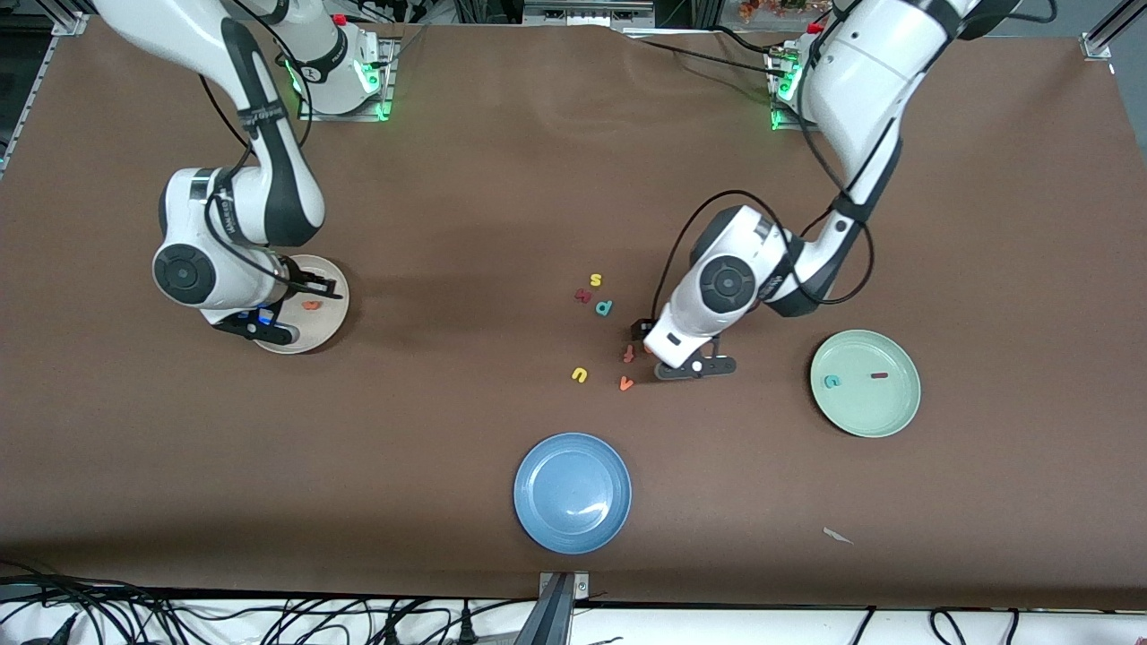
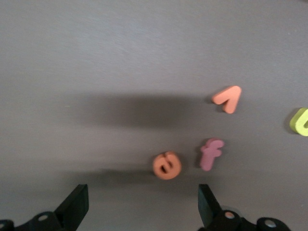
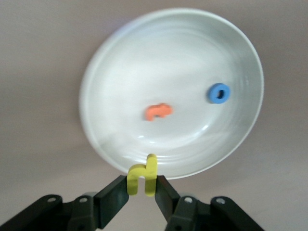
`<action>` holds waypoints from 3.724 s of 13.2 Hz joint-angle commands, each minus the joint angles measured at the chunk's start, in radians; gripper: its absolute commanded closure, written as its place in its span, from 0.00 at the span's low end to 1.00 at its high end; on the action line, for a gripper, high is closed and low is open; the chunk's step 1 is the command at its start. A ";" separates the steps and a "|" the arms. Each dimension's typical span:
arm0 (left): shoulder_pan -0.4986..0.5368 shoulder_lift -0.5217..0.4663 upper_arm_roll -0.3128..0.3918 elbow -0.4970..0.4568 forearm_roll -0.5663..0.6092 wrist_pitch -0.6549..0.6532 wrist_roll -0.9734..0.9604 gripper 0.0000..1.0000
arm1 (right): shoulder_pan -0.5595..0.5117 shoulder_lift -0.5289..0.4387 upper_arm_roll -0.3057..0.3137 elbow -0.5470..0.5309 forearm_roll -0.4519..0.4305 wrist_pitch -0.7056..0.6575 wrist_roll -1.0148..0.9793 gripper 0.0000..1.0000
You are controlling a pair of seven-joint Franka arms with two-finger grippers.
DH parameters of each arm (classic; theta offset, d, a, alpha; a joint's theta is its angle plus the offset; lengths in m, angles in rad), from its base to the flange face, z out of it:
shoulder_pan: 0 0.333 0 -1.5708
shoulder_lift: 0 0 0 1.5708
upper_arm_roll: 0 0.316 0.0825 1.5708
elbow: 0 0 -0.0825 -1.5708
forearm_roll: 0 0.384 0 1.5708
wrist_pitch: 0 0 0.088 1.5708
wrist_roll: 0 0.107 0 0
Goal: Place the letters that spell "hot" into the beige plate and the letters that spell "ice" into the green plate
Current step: 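Release yellow h with the right gripper while the left gripper reaches orange e, then grasp the orange e with the left gripper while the right gripper withdraws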
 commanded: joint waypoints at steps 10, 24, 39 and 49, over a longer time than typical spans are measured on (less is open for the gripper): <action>-0.043 0.065 0.023 0.078 0.062 -0.034 -0.022 0.14 | -0.034 -0.025 -0.024 0.088 -0.002 -0.034 -0.160 0.00; -0.059 0.085 0.023 0.091 0.081 -0.072 -0.042 0.31 | -0.034 -0.183 -0.049 0.456 0.007 -0.309 -0.136 0.00; -0.089 0.125 0.052 0.167 0.082 -0.072 -0.093 0.47 | -0.015 -0.192 -0.038 0.457 -0.003 -0.351 -0.089 0.00; -0.103 0.122 0.066 0.159 0.085 -0.074 -0.100 0.63 | -0.015 -0.192 -0.040 0.457 -0.005 -0.351 -0.093 0.00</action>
